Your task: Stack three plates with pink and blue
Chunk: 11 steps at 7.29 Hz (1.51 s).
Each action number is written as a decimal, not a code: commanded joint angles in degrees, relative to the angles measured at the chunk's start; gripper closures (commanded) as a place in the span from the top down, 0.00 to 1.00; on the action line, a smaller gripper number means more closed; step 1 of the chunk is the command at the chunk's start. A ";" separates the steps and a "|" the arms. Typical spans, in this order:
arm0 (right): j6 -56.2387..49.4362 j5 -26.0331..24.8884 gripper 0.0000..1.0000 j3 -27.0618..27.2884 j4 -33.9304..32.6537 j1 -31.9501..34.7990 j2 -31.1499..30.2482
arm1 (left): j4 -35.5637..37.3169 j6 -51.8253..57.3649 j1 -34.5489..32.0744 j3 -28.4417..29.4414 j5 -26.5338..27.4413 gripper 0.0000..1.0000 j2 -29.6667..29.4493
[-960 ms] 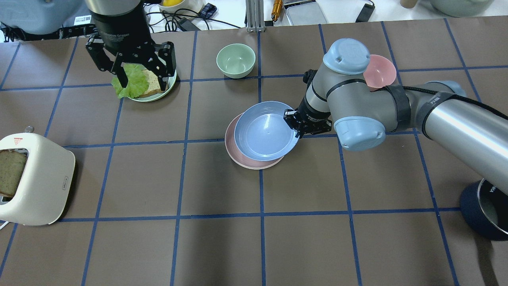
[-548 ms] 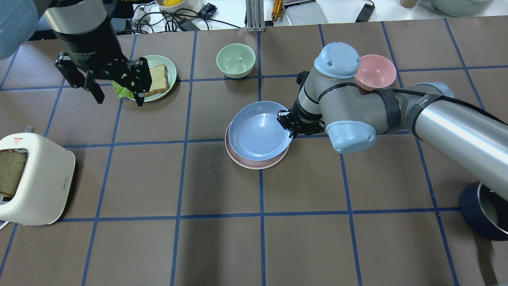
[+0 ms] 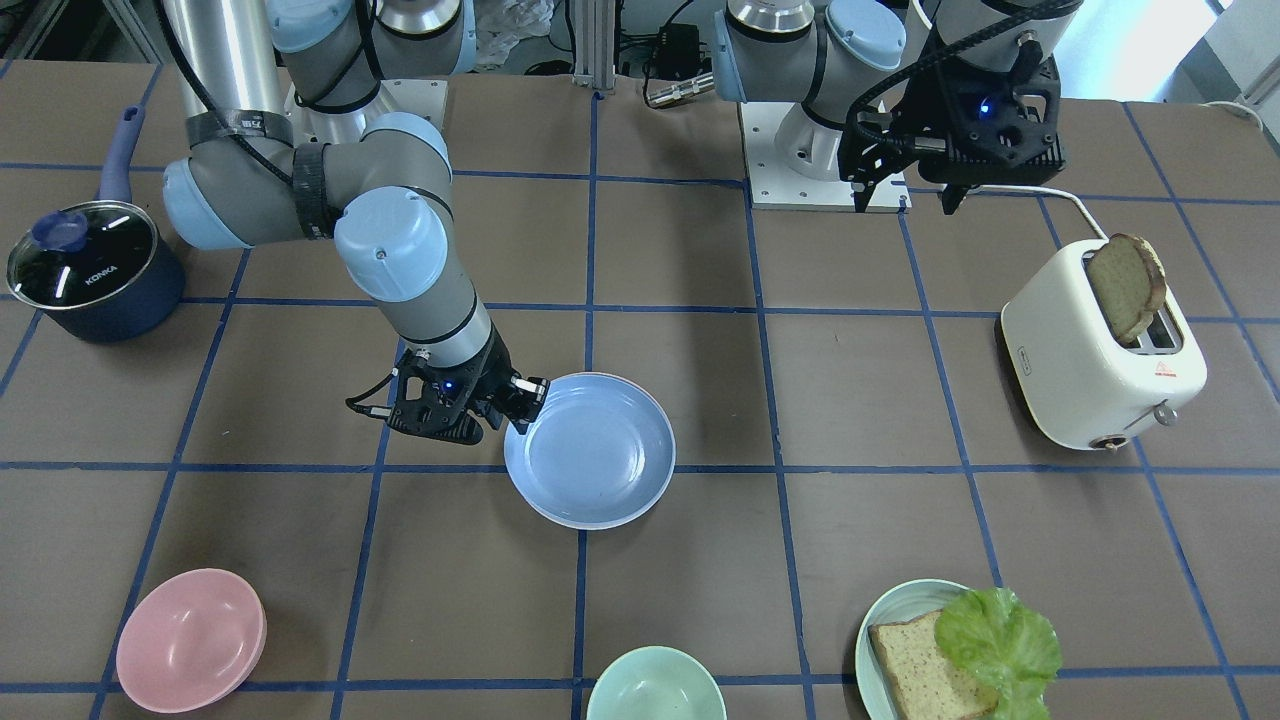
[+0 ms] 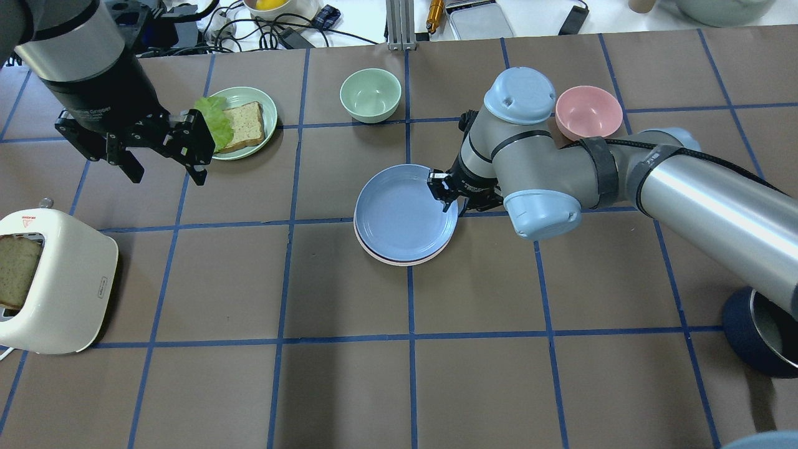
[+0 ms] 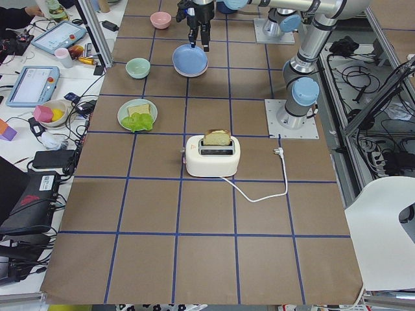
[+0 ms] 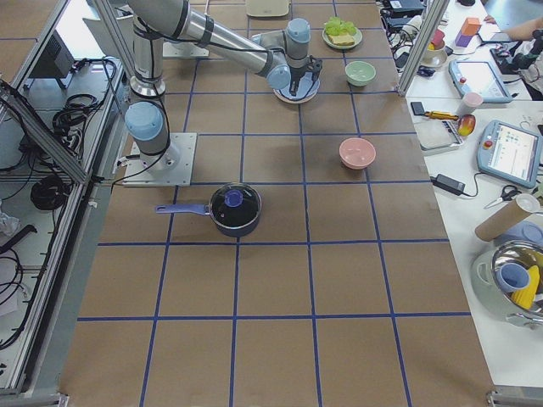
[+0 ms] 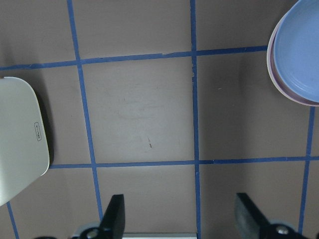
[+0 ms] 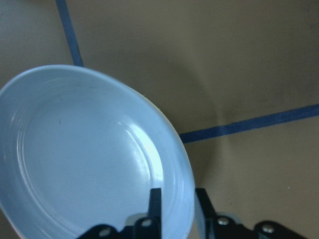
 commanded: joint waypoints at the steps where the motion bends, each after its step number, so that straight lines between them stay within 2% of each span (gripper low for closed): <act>1: -1.56 -0.52 1.00 -2.77 0.89 -0.99 0.27 | 5.19 0.46 0.47 -0.60 -0.16 0.83 0.35; 2: -4.96 -0.87 1.00 -6.97 5.60 -1.35 0.09 | 7.38 0.81 0.30 -0.60 -0.25 0.83 0.35; 3: -10.39 -3.49 1.00 -12.84 13.74 -2.92 -0.17 | 7.75 1.24 0.29 -0.68 -0.34 0.83 0.35; 4: -16.27 -5.08 1.00 -17.95 20.09 -4.77 -0.17 | 7.93 0.90 0.38 -0.60 -3.73 0.83 0.43; 5: -18.51 -5.36 1.00 -21.13 24.94 -6.18 -0.95 | 9.58 0.38 0.38 -0.77 -4.55 0.83 0.35; 6: -20.18 -5.53 1.00 -21.25 28.64 -7.15 -4.79 | 10.82 0.20 0.38 -0.86 -4.56 0.83 0.35; 8: -25.89 -10.27 1.00 -21.16 37.25 -10.92 -12.43 | 11.01 0.20 0.47 -0.86 -4.56 0.83 0.35; 9: -25.91 -9.93 1.00 -20.38 39.90 -11.11 -15.78 | 11.09 0.19 0.47 -0.86 -4.56 0.83 0.35; 11: -25.13 -9.84 1.00 -16.78 38.35 -10.94 -17.91 | 11.18 0.28 0.56 -0.86 -4.65 0.83 0.35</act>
